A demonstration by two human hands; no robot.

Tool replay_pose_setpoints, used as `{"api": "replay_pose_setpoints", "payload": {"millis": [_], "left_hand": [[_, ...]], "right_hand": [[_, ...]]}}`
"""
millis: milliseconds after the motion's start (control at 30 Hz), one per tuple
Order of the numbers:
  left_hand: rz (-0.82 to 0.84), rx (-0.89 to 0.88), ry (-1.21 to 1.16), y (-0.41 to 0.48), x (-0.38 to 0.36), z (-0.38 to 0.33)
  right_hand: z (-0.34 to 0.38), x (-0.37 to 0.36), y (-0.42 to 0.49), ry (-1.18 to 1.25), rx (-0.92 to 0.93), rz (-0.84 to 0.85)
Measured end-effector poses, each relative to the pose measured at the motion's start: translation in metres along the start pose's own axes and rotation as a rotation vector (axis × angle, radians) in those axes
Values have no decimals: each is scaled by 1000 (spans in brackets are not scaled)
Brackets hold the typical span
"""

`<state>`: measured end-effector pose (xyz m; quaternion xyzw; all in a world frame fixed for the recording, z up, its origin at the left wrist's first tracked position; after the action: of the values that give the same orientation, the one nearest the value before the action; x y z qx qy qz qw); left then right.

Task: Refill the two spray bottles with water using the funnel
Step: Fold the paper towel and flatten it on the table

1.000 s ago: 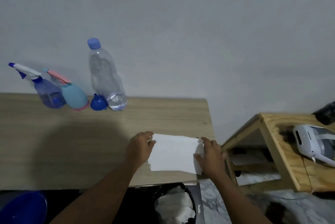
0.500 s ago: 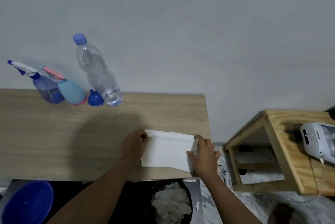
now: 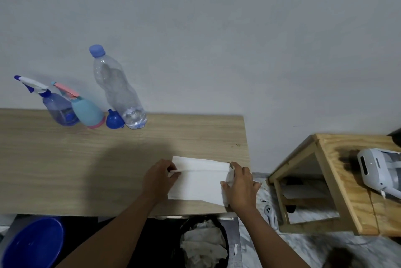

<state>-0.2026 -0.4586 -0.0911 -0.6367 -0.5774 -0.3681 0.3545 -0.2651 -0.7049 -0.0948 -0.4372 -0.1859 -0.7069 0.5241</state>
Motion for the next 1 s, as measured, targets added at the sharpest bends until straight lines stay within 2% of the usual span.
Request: {"api": "replay_pose_setpoints", "payload": {"millis": [167,433,600,667,800,900,1000], "left_hand": [[-67,-32,-52,1,1,5],[-67,39,-124,-2,0,4],[-78,134,-339,-2,12,2],[-80,201,-461,0,21,-1],[-73,241,-558,6,39,3],[-75,282,-655,6,54,10],[-90,321,-724,1,72,21]], "right_hand": [[0,1,-1,-16,8,-1],[-4,3,-6,17,76,-9],[-1,10,-12,335,144,-55],[7,15,-11,527,135,-56],[32,27,-5,809,105,-58],[54,26,-2,909,96,-21],[78,14,-4,894,136,-13]]}}
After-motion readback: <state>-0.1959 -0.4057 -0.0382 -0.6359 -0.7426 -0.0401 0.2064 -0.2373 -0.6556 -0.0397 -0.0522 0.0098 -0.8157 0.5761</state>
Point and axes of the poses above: each hand's wrist, its own y-axis towards the middle knuckle, its own x-axis out of the back of the hand, z = x × y, the point moved 1 cm from there along y, towards the middle knuckle, and after that the axes turned 6 degrees about y, right-handed, at the moved point
